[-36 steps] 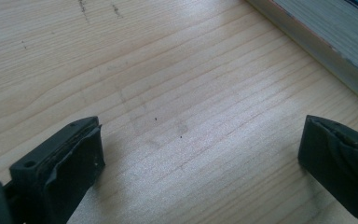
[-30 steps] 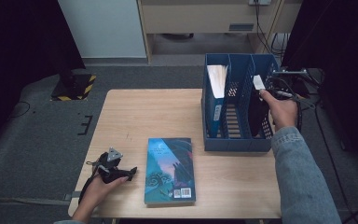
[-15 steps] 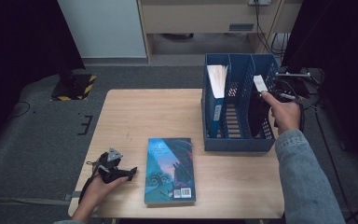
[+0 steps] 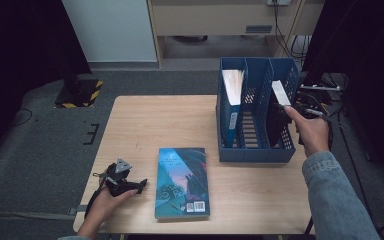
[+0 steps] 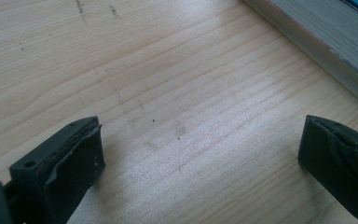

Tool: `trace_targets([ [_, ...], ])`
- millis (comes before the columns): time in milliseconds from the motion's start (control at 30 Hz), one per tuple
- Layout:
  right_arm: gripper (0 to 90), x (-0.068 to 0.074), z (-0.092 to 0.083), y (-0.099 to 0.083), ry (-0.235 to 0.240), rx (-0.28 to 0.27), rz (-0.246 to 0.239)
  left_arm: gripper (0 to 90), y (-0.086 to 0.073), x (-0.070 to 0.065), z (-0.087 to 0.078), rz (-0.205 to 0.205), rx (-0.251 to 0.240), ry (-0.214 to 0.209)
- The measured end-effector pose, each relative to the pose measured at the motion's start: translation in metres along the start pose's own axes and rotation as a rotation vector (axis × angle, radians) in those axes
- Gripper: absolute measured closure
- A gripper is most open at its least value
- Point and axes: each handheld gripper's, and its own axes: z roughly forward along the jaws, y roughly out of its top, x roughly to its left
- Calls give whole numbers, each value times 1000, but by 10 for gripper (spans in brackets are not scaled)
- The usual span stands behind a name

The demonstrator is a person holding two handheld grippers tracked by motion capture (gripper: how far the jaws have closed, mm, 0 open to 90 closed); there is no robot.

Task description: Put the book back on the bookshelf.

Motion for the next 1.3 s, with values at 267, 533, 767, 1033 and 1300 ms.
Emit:
trace_targets([
  [267, 69, 7, -15, -18, 22, -15, -25, 0, 0, -1, 0, 0, 1, 0],
  [533, 58, 14, -20, -35, 35, -26, -48, 0, 0, -1, 0, 3, 0, -4],
  [767, 56, 16, -35, -48, 60, -69, -31, 0, -1, -2, -1, 9, 0, -8],
  [1033, 48, 28, -37, -80, 78, -77, -73, 0, -2, -3, -2, 10, -1, -12],
  [1300, 43, 55, -23, -113, 116, -46, -184, 0, -1, -3, -1, 11, 1, -8],
])
